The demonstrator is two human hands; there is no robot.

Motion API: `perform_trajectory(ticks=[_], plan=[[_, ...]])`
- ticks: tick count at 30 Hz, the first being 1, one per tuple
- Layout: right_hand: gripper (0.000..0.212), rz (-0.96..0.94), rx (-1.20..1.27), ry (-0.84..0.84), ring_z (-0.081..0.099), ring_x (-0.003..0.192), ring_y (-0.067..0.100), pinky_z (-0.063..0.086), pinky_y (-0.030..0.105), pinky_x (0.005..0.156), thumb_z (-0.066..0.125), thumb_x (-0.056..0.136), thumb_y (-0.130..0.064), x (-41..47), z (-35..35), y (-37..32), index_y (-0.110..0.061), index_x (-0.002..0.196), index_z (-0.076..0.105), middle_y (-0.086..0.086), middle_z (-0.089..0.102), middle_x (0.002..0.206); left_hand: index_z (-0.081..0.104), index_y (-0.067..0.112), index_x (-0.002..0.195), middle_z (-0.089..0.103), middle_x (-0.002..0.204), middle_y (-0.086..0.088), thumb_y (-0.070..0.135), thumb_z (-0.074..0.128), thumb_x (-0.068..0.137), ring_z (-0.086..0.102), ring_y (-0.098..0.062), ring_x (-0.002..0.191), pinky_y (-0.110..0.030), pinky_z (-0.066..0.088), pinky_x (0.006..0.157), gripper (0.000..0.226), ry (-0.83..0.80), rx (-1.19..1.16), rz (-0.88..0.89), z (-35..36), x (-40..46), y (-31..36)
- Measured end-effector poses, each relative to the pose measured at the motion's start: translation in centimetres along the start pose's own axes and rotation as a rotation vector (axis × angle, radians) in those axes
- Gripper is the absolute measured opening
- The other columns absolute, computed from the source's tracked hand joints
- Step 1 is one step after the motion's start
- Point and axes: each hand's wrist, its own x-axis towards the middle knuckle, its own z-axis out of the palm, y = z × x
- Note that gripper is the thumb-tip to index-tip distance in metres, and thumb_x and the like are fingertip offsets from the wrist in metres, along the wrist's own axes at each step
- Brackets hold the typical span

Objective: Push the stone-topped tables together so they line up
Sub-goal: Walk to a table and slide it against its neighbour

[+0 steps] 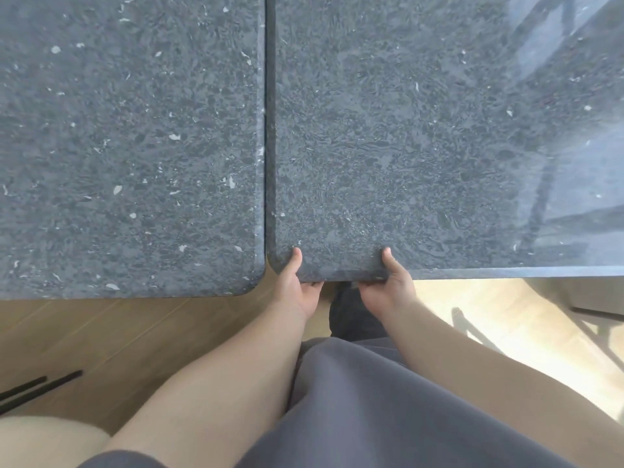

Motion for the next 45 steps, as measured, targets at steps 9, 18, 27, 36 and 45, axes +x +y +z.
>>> perform_trajectory(ticks=[9, 18, 27, 36, 45], plan=[[0.044, 0.040, 0.032, -0.024, 0.062, 0.111, 0.039, 0.046, 0.058, 0.102, 0.071, 0.090, -0.038, -1.6, -1.0, -2.1, -0.007, 0.120, 0.058, 0.018, 0.065, 0.118, 0.060, 0.006, 0.113, 0.067, 0.121, -0.017, 0.021, 0.067, 0.095, 0.066, -0.035, 0.104, -0.054, 0.051, 0.096, 0.024, -0.029, 0.019, -0.010, 0.6, -1.2, 0.3], [0.048, -0.071, -0.115, 0.057, 0.069, 0.106, 0.031, 0.059, 0.042, 0.065, 0.074, 0.088, -0.032, -0.7, -2.0, -2.6, -0.011, 0.129, 0.059, 0.012, 0.070, 0.118, 0.058, 0.007, 0.124, 0.066, 0.127, -0.016, 0.023, 0.069, 0.094, 0.064, -0.036, 0.115, -0.057, 0.049, 0.100, 0.036, -0.062, 0.070, -0.007, -0.1, -0.7, 0.5], [0.048, -0.078, -0.204, 0.078, 0.066, 0.110, 0.030, 0.056, 0.047, 0.074, 0.072, 0.090, -0.036, -0.7, -1.5, -2.7, -0.012, 0.129, 0.058, 0.010, 0.069, 0.122, 0.056, 0.007, 0.131, 0.067, 0.126, -0.016, 0.027, 0.073, 0.091, 0.065, -0.036, 0.110, -0.052, 0.058, 0.066, 0.049, -0.010, 0.113, -0.009, -0.1, -1.2, 0.8], [0.039, -0.124, -0.230, 0.051, 0.068, 0.098, 0.028, 0.056, 0.042, 0.081, 0.063, 0.096, -0.036, -0.6, -1.4, -2.1, -0.008, 0.123, 0.058, 0.011, 0.069, 0.105, 0.055, 0.008, 0.131, 0.067, 0.122, -0.015, 0.030, 0.070, 0.092, 0.066, -0.035, 0.102, -0.052, 0.058, 0.062, 0.047, -0.045, 0.132, -0.010, -0.4, -0.8, 0.9], [0.034, -0.151, -0.261, 0.020, 0.066, 0.101, 0.028, 0.053, 0.045, 0.096, 0.059, 0.100, -0.032, -0.7, -1.9, -1.6, -0.009, 0.123, 0.055, 0.011, 0.067, 0.108, 0.052, 0.009, 0.133, 0.066, 0.126, -0.016, 0.027, 0.066, 0.095, 0.063, -0.037, 0.116, -0.057, 0.057, 0.083, 0.045, -0.086, 0.116, -0.045, -1.2, -0.6, 1.3]])
